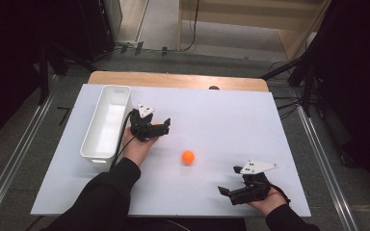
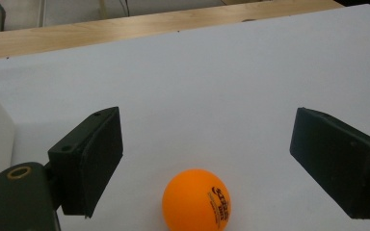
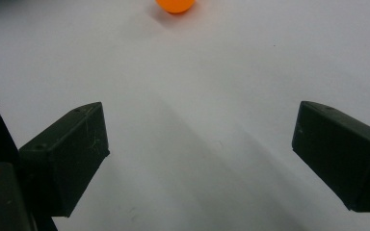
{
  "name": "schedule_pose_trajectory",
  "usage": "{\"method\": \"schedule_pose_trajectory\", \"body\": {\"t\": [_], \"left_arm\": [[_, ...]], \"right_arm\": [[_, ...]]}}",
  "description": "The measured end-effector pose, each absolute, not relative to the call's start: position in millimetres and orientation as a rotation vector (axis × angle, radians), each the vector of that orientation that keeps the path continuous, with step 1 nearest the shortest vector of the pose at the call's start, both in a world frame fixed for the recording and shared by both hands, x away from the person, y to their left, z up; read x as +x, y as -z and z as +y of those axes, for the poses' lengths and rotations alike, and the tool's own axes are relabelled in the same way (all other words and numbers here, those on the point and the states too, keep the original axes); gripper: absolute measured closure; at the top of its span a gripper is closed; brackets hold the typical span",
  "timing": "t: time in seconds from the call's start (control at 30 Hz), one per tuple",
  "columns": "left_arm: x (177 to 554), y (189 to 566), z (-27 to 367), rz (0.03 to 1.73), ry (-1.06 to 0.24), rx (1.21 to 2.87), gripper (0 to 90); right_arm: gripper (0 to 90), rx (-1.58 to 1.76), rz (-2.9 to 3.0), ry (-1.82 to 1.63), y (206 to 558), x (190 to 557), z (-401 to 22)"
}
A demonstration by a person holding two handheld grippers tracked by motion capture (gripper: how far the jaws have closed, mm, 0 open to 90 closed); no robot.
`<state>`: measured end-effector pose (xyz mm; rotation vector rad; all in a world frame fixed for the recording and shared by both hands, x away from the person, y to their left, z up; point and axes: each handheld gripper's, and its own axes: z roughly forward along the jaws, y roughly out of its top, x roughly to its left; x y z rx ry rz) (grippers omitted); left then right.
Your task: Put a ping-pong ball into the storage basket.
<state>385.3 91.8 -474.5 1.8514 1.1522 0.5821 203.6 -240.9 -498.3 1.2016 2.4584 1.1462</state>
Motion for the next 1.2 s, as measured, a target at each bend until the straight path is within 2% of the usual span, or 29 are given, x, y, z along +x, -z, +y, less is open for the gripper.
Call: {"method": "schedule_pose_trajectory", "body": {"t": [1.2], "left_arm": [[389.8, 487.9, 90.9, 1.178, -0.562, 1.898, 13.2]], "right_arm": [[4.3, 1.197, 2.472, -1.137, 499.0, 204.1, -239.4]]}}
